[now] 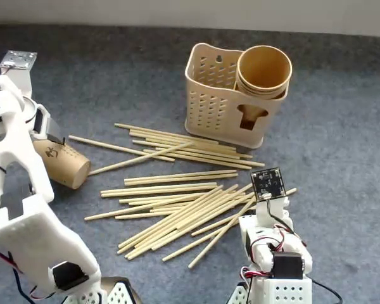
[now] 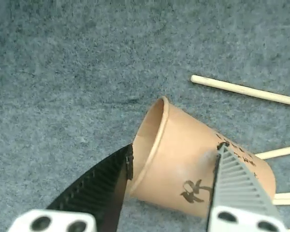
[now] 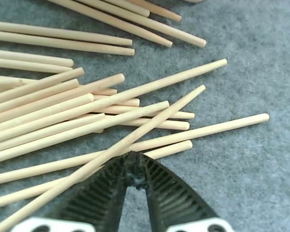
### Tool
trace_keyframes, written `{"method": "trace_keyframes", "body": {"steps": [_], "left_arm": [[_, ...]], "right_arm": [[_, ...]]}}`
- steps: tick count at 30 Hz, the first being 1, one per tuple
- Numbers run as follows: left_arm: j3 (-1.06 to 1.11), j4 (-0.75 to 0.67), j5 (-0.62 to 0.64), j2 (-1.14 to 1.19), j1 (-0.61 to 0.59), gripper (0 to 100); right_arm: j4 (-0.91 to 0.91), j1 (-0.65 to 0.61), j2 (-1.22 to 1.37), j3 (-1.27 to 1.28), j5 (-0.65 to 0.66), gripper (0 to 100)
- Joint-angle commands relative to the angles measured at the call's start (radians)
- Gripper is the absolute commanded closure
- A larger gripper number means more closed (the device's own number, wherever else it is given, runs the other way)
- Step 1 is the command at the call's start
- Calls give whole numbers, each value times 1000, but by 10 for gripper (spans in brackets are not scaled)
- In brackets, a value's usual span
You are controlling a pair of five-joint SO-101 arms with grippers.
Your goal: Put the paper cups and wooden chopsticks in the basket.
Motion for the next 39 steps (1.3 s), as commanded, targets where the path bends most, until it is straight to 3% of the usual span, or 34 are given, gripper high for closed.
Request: {"method": "trace_keyframes", "body": {"steps": [1,9,25,28,39], "left_arm": [[-8,-41,-5,13,-5,734],[-7,-11,-9,77,42,737],[-44,256,-49,77,308,994],[-93,267,-46,70,318,994],[-19,264,-44,-242,374,994]], "right_arm": [[-21,8,-10,154,8,992],[-21,8,-10,154,8,992],[-21,8,-10,154,8,992],[-21,8,-10,154,8,992],[-21,8,-10,154,8,992]]}}
